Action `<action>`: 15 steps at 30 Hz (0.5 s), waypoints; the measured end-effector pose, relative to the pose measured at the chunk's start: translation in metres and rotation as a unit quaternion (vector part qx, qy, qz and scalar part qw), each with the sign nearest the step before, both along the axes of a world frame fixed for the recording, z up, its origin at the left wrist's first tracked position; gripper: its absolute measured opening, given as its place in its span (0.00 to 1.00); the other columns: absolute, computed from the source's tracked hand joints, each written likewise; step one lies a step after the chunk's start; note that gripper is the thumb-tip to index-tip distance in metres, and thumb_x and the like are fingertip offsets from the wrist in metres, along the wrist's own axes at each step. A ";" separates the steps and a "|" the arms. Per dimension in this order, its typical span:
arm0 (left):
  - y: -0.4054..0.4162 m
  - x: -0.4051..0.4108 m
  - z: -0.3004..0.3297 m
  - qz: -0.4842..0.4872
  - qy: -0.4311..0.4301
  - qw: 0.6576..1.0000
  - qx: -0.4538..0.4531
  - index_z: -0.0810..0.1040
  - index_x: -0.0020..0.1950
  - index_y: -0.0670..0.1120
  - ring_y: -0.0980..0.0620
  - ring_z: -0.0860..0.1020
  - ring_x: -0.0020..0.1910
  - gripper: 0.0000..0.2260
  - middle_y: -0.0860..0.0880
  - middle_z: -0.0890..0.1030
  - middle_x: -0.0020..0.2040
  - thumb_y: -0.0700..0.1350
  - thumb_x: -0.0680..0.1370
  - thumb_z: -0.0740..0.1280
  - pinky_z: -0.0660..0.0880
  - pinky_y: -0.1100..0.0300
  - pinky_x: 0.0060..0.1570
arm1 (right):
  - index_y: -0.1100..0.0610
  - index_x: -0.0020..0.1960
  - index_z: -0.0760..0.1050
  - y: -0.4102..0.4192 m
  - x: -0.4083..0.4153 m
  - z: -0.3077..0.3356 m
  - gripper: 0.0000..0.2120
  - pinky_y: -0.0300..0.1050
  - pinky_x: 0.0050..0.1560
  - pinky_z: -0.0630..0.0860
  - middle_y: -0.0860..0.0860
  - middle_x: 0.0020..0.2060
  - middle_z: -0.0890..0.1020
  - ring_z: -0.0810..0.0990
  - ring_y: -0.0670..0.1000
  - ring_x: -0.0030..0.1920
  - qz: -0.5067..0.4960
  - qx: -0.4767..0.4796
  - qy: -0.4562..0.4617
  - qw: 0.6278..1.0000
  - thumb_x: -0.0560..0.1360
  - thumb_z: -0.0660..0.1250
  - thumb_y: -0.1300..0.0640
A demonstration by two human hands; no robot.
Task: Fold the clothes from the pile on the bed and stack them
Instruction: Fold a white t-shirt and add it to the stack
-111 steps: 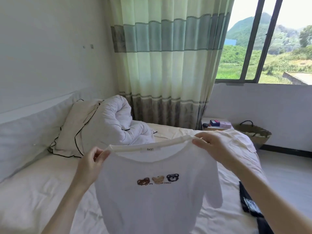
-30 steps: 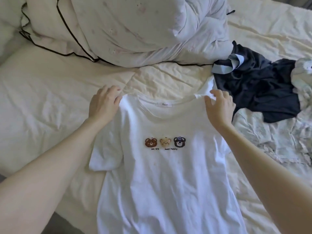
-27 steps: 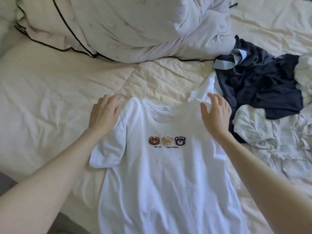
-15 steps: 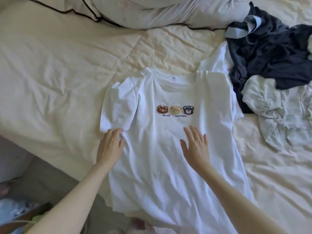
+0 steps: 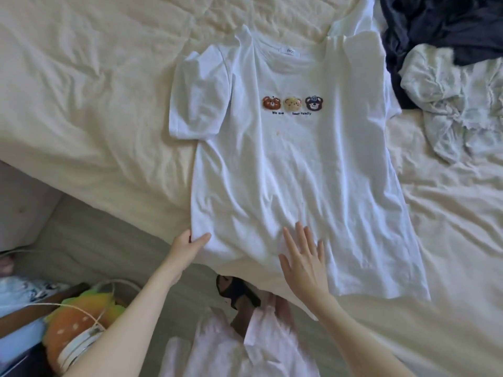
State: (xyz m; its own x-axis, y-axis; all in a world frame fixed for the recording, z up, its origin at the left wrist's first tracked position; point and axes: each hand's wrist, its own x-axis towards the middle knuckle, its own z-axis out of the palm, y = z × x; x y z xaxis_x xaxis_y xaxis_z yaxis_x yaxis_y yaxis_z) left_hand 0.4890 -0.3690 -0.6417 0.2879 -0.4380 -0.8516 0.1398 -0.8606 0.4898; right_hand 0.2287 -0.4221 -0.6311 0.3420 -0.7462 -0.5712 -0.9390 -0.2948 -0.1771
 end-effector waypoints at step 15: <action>0.085 0.000 0.042 0.057 -0.009 0.996 -0.075 0.74 0.60 0.47 0.53 0.79 0.52 0.09 0.51 0.80 0.52 0.43 0.80 0.62 0.74 0.59 0.48 | 0.48 0.78 0.46 0.026 -0.001 0.010 0.27 0.56 0.75 0.49 0.53 0.77 0.40 0.39 0.55 0.76 -0.002 0.042 0.006 0.999 0.82 0.52 0.52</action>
